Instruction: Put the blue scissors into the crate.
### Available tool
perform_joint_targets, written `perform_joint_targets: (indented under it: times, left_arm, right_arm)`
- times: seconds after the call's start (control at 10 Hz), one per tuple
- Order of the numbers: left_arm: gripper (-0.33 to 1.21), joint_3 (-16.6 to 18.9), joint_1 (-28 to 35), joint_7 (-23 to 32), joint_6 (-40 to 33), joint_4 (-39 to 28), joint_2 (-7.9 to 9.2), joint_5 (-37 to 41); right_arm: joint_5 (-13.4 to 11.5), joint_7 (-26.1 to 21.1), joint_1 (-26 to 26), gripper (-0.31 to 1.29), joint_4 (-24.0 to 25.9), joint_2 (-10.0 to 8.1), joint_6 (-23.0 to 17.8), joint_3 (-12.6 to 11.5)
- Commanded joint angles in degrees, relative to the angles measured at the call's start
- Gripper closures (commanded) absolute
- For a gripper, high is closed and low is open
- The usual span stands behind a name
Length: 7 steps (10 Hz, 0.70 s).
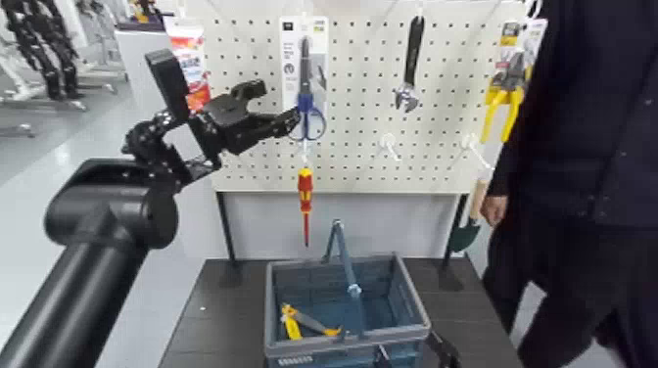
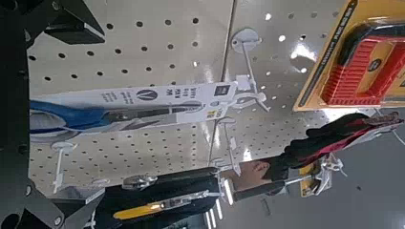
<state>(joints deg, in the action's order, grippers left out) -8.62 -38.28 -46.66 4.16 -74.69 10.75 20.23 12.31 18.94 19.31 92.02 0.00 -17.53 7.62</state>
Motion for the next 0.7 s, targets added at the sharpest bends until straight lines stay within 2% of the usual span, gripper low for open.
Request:
perform_joint_targets:
  times: [0.1, 0.4, 0.6, 0.7]
  left_arm:
    - [0.19, -1.5, -5.0, -2.5, -2.3, 7.5, -0.73, -0.2]
    - [0.19, -3.2, -8.6, -4.0, -4.6, 13.3, -1.25, 0.2]
    - [0.2, -4.2, -9.7, -4.3, -5.5, 14.8, -1.61, 0.4]
    - [0.45, -4.3, -9.9, -4.3, -5.6, 14.8, -1.61, 0.4]
  right_arm:
    - [0.2, 0.3, -0.2, 0.17, 0.0, 0.18, 0.2, 0.0]
    - [0.3, 0.6, -0.3, 0.17, -0.2, 0.35, 0.4, 0.1]
    - [0.4, 0.7, -0.4, 0.17, -0.3, 0.35, 0.4, 0.2]
    - [0.4, 0.8, -0.4, 0.17, -0.3, 0.35, 0.4, 0.2]
